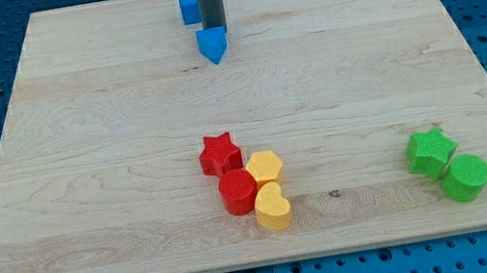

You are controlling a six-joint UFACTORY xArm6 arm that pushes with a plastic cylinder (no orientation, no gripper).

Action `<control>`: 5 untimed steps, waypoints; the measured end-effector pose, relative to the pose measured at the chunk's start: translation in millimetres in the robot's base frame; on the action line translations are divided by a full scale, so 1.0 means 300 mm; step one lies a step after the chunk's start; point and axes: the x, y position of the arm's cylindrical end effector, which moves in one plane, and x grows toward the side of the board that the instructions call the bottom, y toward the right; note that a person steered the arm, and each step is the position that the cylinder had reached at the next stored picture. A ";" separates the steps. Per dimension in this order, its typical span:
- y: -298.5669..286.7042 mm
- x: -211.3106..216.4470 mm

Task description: Place the blue triangle above the red star

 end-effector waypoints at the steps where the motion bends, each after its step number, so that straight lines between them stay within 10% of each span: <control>1: -0.007 0.109; 5: -0.055 0.235</control>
